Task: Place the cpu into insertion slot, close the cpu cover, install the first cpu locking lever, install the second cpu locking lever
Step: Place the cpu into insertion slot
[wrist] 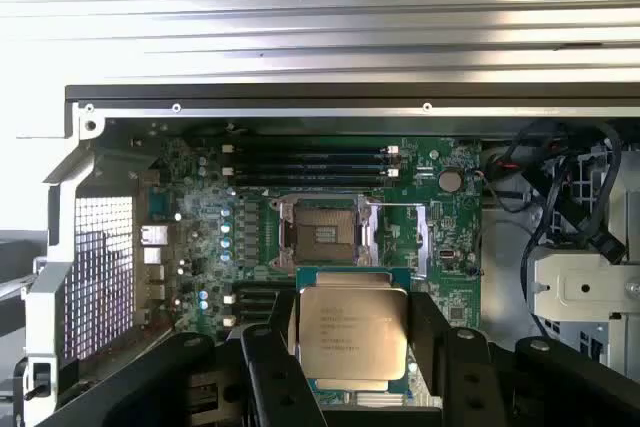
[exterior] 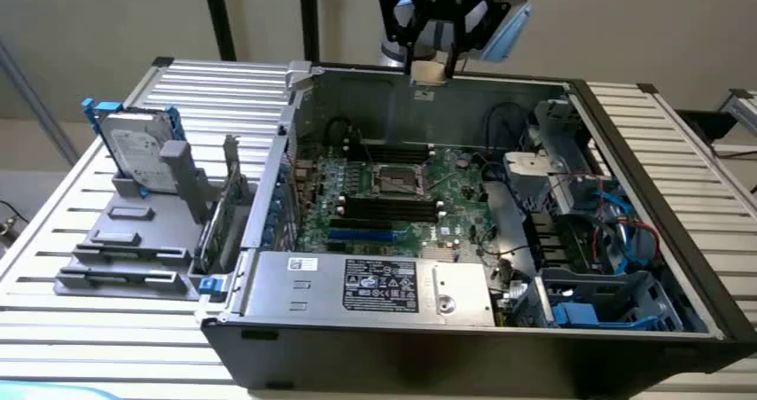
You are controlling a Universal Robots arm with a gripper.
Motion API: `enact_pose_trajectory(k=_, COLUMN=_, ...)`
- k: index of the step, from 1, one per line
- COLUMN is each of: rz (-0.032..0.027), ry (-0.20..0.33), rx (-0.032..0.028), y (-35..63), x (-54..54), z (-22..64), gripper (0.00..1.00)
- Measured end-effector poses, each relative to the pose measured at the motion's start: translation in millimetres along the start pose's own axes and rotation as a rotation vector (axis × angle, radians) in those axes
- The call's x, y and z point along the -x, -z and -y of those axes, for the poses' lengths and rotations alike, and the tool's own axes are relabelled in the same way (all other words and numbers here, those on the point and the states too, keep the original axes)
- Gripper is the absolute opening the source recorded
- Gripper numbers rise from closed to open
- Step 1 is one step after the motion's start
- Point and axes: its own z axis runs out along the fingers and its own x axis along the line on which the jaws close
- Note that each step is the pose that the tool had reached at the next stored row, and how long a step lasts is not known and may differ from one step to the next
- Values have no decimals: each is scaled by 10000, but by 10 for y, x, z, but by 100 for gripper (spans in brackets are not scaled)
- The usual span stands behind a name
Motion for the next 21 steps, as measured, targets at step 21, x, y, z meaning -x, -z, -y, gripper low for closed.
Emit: enact_pose_trajectory(k=21, rz=44, ry=4, rx=1, y=-73, x=-79, z=-63, gripper=55)
